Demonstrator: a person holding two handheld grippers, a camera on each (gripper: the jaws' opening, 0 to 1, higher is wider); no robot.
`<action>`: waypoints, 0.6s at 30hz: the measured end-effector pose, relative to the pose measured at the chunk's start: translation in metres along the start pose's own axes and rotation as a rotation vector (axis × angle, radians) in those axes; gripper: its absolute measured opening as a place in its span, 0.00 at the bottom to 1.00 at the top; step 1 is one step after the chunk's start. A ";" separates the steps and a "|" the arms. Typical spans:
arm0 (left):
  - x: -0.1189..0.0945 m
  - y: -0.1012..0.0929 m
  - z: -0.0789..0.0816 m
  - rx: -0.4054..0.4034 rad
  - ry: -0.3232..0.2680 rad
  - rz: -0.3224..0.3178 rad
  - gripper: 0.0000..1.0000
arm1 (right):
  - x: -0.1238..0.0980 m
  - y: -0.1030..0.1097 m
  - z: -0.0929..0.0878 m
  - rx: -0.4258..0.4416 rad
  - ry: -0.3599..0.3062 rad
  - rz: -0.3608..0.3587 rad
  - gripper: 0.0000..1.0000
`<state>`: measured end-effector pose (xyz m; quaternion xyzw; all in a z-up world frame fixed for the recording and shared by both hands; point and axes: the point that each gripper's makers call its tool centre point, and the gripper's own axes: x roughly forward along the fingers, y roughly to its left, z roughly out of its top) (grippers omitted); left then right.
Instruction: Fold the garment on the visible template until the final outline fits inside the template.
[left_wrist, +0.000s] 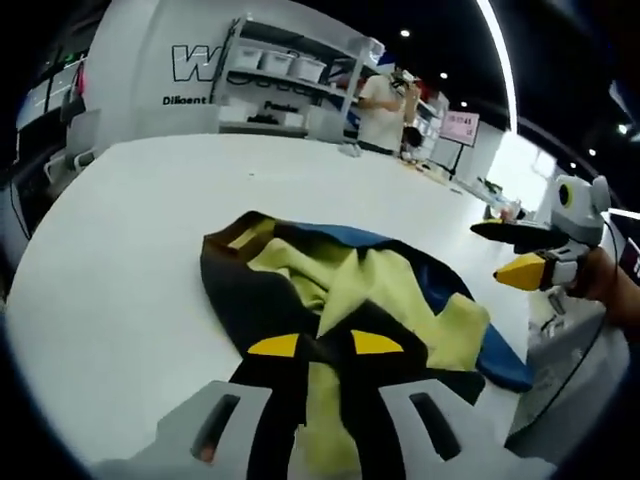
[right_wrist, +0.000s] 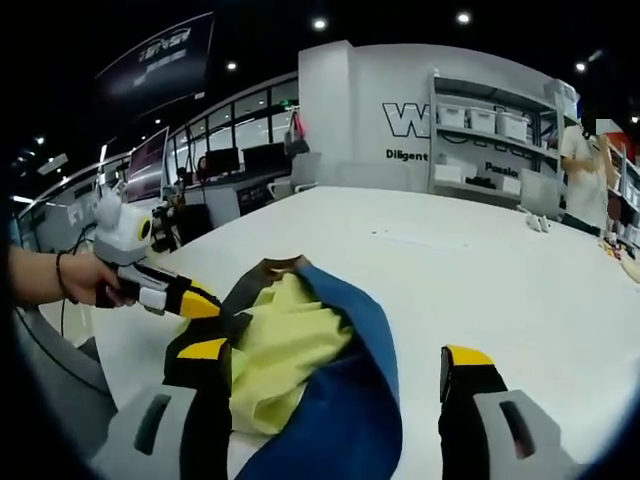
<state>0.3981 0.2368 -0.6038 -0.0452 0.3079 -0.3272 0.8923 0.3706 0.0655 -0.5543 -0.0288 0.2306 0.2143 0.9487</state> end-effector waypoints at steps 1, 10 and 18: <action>0.001 -0.001 0.000 0.003 0.003 -0.001 0.06 | 0.000 0.000 -0.001 0.001 0.001 0.000 0.84; -0.011 -0.014 0.005 -0.018 -0.016 -0.036 0.00 | 0.000 -0.001 -0.002 0.009 0.003 -0.005 0.84; -0.036 -0.032 0.026 -0.035 -0.083 -0.094 0.00 | 0.002 0.000 -0.003 0.006 0.011 0.004 0.83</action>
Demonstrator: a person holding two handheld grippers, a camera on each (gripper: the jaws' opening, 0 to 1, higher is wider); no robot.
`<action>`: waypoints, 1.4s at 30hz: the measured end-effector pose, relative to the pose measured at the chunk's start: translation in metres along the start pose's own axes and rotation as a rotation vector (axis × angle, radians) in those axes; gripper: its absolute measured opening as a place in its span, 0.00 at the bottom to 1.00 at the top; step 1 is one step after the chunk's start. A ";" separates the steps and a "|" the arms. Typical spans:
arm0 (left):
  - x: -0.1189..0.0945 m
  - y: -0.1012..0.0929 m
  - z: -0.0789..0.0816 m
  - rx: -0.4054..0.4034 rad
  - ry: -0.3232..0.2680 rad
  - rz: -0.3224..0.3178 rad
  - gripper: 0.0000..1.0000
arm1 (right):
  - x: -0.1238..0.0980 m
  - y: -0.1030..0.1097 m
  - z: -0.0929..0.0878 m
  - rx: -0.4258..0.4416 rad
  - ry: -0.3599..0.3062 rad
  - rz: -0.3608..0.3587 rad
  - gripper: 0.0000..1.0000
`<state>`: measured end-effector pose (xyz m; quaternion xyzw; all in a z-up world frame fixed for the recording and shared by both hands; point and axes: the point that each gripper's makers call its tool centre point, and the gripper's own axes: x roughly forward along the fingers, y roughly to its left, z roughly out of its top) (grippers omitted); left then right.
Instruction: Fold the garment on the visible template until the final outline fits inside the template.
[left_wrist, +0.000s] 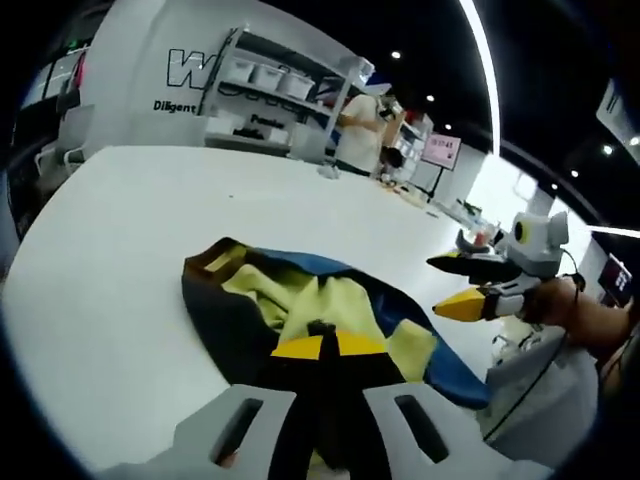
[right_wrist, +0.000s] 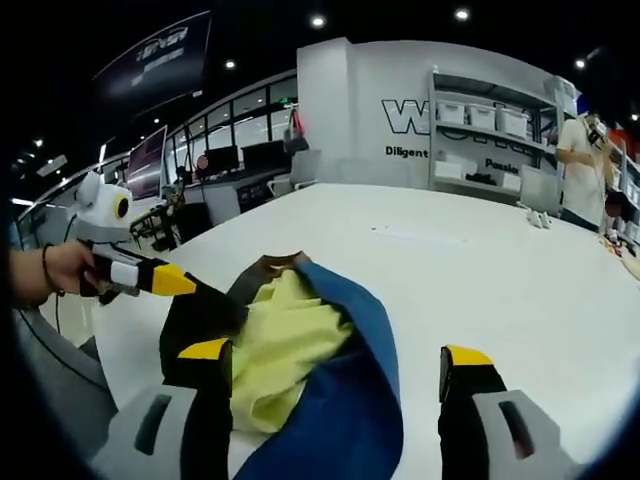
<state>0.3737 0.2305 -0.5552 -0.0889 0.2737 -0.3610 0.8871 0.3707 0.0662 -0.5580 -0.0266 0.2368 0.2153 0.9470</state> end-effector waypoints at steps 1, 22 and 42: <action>-0.005 0.000 0.003 -0.004 -0.012 0.017 0.00 | 0.000 0.001 0.001 -0.002 -0.001 0.000 0.83; -0.069 -0.018 0.019 -0.037 -0.124 0.042 0.00 | 0.025 0.025 0.002 -0.125 0.087 0.065 0.80; -0.097 -0.018 -0.010 -0.048 -0.063 0.102 0.00 | 0.044 0.094 -0.046 -0.180 0.284 0.284 0.42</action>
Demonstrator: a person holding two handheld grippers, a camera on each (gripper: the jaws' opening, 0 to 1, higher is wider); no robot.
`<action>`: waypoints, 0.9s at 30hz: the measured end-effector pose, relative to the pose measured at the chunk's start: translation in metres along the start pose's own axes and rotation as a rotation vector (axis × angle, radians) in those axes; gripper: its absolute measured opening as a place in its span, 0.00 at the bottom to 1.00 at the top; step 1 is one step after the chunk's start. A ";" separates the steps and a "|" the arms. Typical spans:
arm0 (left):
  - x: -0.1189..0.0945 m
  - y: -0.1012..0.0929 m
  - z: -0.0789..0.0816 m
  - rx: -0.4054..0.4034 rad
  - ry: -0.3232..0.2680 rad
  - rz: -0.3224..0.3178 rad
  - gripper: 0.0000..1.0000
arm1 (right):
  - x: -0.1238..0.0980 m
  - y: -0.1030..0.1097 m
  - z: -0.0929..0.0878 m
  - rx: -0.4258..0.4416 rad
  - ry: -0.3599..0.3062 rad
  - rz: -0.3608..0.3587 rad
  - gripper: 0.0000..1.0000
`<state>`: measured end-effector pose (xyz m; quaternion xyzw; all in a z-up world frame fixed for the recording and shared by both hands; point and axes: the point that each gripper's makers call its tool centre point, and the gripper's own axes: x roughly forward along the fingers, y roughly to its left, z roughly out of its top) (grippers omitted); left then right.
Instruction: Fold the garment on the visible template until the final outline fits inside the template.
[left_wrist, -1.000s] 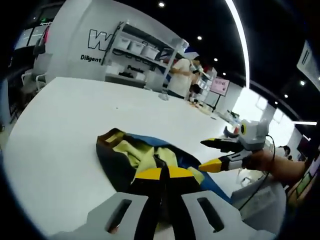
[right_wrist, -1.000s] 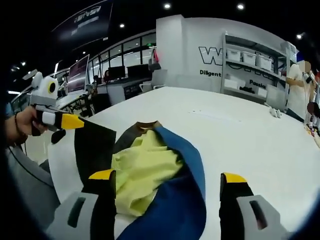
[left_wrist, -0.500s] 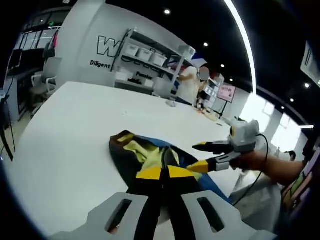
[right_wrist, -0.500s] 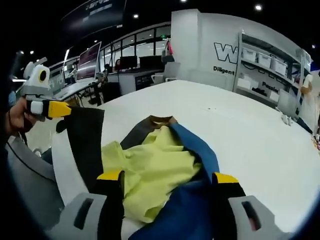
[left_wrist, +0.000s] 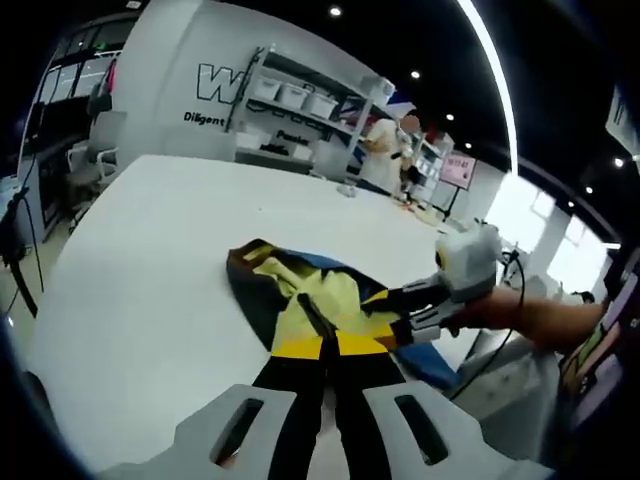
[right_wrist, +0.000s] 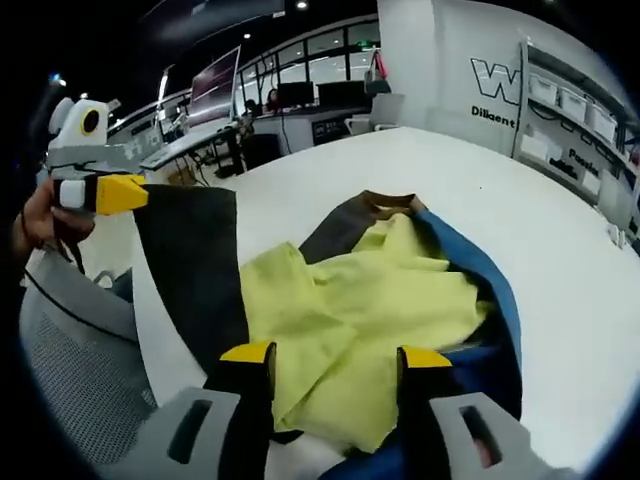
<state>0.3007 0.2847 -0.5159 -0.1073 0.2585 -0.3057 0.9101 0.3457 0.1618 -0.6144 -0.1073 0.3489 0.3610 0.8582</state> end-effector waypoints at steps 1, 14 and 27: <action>0.000 0.000 0.000 0.003 0.002 0.000 0.00 | 0.002 0.001 -0.003 0.001 0.015 0.002 0.41; 0.000 0.004 -0.015 0.040 0.080 0.016 0.00 | 0.019 0.000 -0.017 -0.202 0.174 -0.023 0.21; -0.001 0.015 -0.019 0.033 0.079 0.038 0.00 | 0.021 0.003 -0.018 -0.170 0.153 -0.030 0.00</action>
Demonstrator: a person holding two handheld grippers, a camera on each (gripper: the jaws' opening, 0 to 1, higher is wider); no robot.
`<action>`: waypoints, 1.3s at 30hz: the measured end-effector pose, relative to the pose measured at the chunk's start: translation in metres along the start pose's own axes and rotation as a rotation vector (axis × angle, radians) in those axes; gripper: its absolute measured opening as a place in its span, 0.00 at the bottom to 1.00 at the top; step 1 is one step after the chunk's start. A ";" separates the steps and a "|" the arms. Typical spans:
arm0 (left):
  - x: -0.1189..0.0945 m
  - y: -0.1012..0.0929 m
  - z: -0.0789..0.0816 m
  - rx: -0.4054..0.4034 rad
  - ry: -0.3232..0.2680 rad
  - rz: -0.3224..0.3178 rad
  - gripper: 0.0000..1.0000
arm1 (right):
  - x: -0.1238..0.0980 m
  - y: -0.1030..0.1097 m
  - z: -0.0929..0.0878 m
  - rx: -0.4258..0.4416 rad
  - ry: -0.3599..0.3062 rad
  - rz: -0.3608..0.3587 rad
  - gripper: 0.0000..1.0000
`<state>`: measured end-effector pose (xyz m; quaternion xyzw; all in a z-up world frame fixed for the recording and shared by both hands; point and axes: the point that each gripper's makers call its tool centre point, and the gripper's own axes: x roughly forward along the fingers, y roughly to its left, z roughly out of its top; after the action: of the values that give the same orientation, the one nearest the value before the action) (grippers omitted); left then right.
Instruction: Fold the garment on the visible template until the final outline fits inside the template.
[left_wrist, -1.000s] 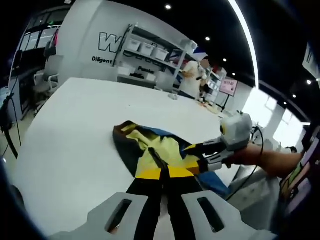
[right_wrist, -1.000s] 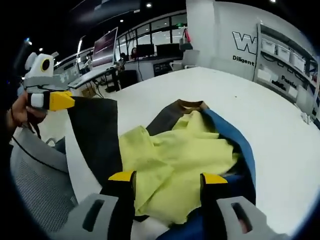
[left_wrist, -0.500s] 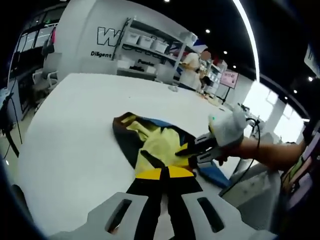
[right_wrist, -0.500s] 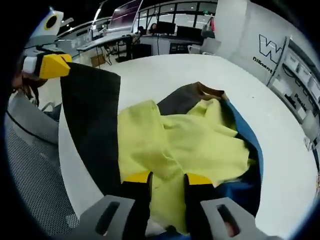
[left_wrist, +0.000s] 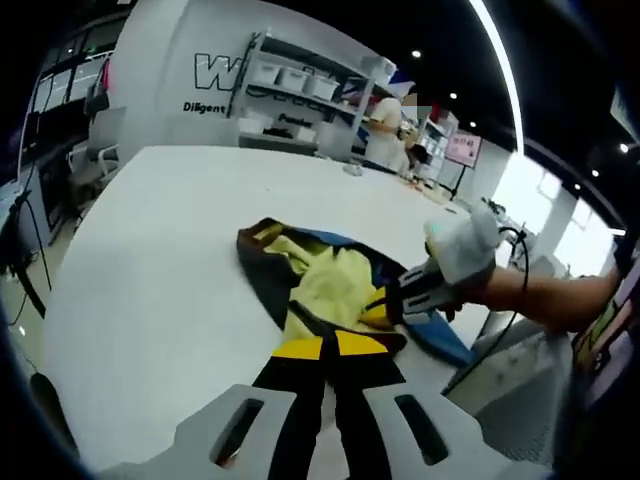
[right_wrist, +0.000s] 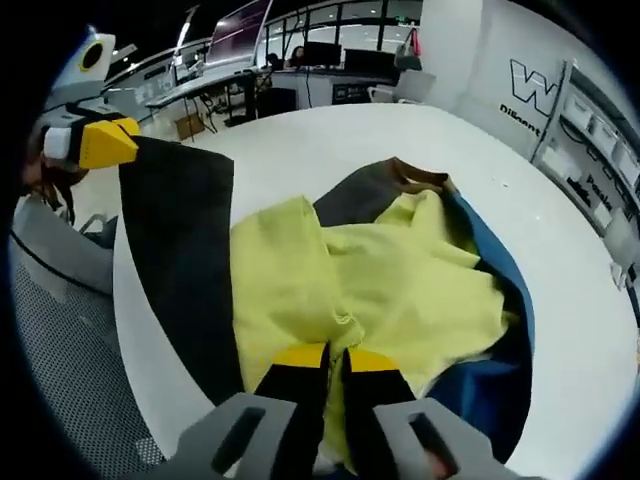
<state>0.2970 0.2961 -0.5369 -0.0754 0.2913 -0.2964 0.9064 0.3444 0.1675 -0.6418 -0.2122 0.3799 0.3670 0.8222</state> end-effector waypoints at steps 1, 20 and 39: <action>-0.001 0.001 0.000 -0.001 0.005 0.004 0.00 | 0.000 -0.001 0.000 0.009 -0.003 0.006 0.00; -0.025 0.033 0.012 0.029 0.017 0.107 0.00 | -0.042 -0.031 0.028 0.091 -0.142 -0.040 0.00; -0.065 0.108 0.031 0.070 0.034 0.327 0.00 | -0.057 -0.045 0.026 0.119 -0.172 -0.067 0.00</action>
<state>0.3256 0.4206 -0.5141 0.0097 0.3042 -0.1564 0.9396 0.3661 0.1297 -0.5774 -0.1435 0.3219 0.3331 0.8746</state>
